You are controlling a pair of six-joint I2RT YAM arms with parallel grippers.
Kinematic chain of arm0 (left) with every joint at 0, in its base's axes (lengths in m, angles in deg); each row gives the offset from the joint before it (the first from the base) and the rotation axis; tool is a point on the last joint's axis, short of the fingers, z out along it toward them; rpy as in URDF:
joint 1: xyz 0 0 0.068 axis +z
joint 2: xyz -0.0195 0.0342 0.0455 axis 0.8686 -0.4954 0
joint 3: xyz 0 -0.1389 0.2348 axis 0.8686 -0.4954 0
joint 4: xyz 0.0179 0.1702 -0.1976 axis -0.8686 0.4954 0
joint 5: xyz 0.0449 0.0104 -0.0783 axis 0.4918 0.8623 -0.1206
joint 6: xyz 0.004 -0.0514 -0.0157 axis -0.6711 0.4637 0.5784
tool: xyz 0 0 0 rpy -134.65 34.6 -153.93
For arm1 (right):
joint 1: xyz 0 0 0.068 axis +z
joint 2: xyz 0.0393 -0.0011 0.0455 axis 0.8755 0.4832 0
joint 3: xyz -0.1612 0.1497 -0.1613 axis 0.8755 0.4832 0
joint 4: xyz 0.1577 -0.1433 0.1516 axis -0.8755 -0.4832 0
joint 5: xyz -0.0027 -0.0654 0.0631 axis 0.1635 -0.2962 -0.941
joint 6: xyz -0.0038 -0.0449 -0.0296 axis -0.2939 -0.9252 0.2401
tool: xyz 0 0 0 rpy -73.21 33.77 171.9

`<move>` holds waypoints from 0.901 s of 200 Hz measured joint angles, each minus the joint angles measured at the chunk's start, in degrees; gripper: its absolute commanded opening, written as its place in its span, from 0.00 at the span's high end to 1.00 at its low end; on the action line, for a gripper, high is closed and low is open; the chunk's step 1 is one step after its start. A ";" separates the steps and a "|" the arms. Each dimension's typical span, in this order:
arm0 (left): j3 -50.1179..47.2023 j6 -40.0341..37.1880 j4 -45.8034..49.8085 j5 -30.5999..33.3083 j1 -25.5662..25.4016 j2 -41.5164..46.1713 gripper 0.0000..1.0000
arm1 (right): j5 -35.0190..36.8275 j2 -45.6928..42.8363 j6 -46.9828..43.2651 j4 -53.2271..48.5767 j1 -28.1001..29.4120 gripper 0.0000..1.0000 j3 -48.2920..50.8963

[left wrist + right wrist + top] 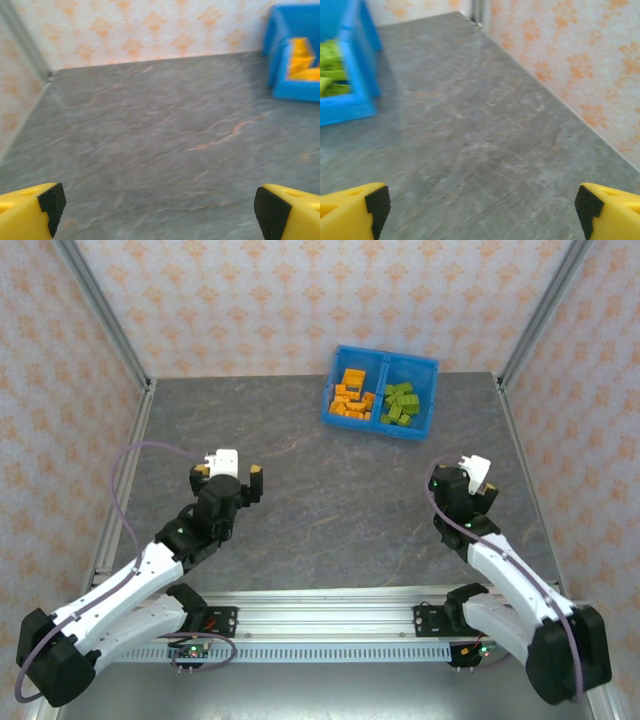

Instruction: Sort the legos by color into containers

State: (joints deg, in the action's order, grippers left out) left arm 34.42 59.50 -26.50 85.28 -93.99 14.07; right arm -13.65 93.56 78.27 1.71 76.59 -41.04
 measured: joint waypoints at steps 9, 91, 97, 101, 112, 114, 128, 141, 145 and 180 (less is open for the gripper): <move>-2.71 -1.07 -1.66 2.45 0.55 0.09 0.00 | 0.07 3.48 -1.18 3.69 -1.86 0.01 1.18; -13.97 -4.42 -19.85 0.92 17.05 -7.23 0.00 | -10.84 30.34 -8.92 40.52 -10.58 0.01 3.10; -14.05 -4.48 -21.77 -0.55 18.47 -8.92 0.00 | -12.17 31.28 -8.90 42.60 -11.15 0.00 3.85; -14.05 -4.63 -22.93 -1.36 19.19 -9.92 0.00 | -12.98 31.54 -8.83 42.99 -11.54 0.01 4.13; -14.03 -5.16 -26.71 -4.22 21.35 -13.60 0.00 | -14.23 31.69 -8.87 43.30 -12.35 0.01 4.37; -14.03 -5.33 -27.43 -4.83 21.73 -14.45 0.00 | -14.38 31.69 -8.87 43.52 -12.44 0.01 4.37; -13.70 -5.97 -31.76 -8.48 24.02 -20.13 0.00 | -15.56 31.65 -8.85 45.48 -12.68 0.01 4.37; -12.37 -6.75 -34.53 -11.87 25.97 -25.53 0.00 | -16.17 31.58 -8.92 46.12 -12.63 0.01 4.33; -11.80 -6.75 -35.01 -12.79 26.64 -26.91 0.00 | -16.24 31.58 -8.92 46.27 -12.50 0.01 4.33; -6.95 -6.51 -40.98 -20.76 32.06 -35.82 0.00 | -16.24 31.58 -8.92 46.80 -12.09 0.01 4.31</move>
State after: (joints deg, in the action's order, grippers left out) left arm 27.47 52.98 -67.48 64.51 -61.93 -21.75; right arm -29.89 125.14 69.35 48.51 64.50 -36.74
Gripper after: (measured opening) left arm 0.998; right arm 0.993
